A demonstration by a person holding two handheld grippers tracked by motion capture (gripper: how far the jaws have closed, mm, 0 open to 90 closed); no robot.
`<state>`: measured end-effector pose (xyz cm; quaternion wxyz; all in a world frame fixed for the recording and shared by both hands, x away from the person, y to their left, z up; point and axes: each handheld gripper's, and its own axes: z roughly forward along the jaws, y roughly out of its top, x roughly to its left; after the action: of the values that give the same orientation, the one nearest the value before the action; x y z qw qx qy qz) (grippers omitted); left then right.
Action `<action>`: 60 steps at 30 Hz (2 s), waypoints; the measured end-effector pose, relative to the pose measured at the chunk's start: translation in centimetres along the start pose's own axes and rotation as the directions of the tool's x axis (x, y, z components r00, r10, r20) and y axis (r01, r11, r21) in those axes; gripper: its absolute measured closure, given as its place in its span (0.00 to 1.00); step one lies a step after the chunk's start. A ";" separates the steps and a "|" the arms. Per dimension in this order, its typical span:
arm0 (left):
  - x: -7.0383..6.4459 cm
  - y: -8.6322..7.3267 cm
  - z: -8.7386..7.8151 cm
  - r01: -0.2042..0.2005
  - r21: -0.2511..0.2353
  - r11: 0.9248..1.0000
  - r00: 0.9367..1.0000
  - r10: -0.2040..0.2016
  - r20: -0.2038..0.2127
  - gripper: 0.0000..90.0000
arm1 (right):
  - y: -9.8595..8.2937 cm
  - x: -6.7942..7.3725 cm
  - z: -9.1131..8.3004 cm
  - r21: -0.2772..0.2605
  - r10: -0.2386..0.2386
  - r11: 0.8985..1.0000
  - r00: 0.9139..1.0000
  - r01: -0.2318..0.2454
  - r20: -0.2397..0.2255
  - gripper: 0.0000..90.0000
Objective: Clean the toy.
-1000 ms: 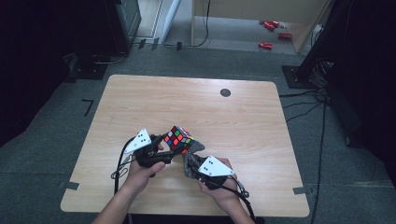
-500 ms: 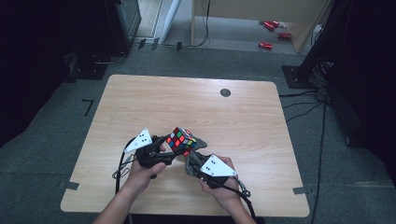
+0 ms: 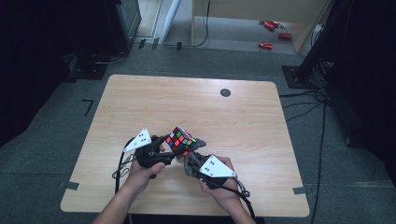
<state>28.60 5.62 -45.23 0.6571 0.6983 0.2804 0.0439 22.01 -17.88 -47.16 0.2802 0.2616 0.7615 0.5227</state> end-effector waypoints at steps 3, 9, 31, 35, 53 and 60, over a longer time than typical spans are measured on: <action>0.0 0.0 0.0 0.000 -0.001 1.000 1.000 0.000 0.001 0.39 | 0.2 -0.5 -0.3 -0.010 0.004 1.000 1.000 -0.004 0.007 0.79; -0.2 -0.1 0.2 -0.010 0.010 1.000 1.000 0.010 0.017 0.39 | 0.4 -1.9 -1.3 -0.061 0.084 0.995 0.994 -0.079 0.076 0.80; 0.6 0.0 -0.3 -0.014 0.010 1.000 0.999 0.014 -0.029 0.39 | -1.5 -6.8 -2.9 0.011 0.143 0.988 0.950 -0.152 0.277 0.81; 0.6 -0.2 -0.1 -0.020 0.025 0.999 0.999 0.021 -0.037 0.39 | -3.2 -8.3 -2.7 0.087 0.154 0.977 0.929 -0.193 0.335 0.80; 1.0 -0.1 -0.4 -0.017 0.044 0.999 0.996 0.021 -0.081 0.39 | -6.2 -9.9 -1.7 0.228 0.279 0.908 0.914 -0.351 0.295 0.37; 1.4 0.1 -0.6 -0.003 0.051 0.999 0.994 0.009 -0.110 0.39 | -5.0 -9.9 -2.8 0.137 0.239 0.948 0.927 -0.287 0.289 0.23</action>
<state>29.51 6.75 -45.51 0.6227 0.7120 0.3153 0.0773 26.53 -28.15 -49.54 0.2836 0.4537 0.7178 0.4456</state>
